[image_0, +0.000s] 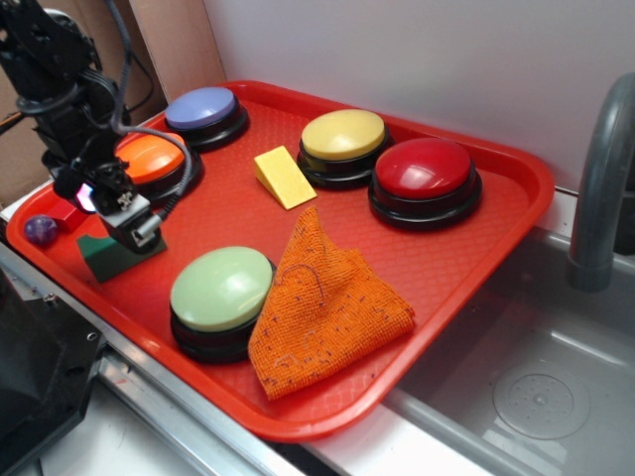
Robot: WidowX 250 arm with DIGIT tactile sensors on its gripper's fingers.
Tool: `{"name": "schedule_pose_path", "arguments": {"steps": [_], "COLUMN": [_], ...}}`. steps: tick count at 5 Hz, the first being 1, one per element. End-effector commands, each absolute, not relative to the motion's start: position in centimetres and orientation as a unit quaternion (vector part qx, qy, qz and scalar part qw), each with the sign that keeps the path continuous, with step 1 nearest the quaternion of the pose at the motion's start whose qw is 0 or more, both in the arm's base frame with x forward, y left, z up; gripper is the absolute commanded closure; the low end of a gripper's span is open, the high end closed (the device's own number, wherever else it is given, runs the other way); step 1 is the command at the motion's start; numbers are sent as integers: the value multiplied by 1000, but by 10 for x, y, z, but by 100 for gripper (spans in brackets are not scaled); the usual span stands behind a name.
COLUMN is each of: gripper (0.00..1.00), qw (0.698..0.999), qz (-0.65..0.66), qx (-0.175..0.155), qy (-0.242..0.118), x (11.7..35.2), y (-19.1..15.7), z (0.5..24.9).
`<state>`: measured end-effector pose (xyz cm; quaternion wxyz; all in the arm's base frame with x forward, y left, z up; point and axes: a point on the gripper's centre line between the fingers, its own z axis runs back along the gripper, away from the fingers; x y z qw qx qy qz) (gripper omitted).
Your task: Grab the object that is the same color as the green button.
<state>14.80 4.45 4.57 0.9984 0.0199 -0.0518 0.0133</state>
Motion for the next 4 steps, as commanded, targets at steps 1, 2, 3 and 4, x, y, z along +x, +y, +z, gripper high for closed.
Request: {"name": "schedule_pose_path", "arguments": {"steps": [1, 2, 3, 4], "gripper": [0, 58, 100, 100], "qw": [998, 999, 999, 998], "qz": [28, 26, 30, 38], "qx": [22, 22, 26, 26], "qy": [-47, -32, -31, -32], "x": [151, 152, 153, 155], "y": [55, 56, 56, 58], "z": [28, 21, 18, 21]}}
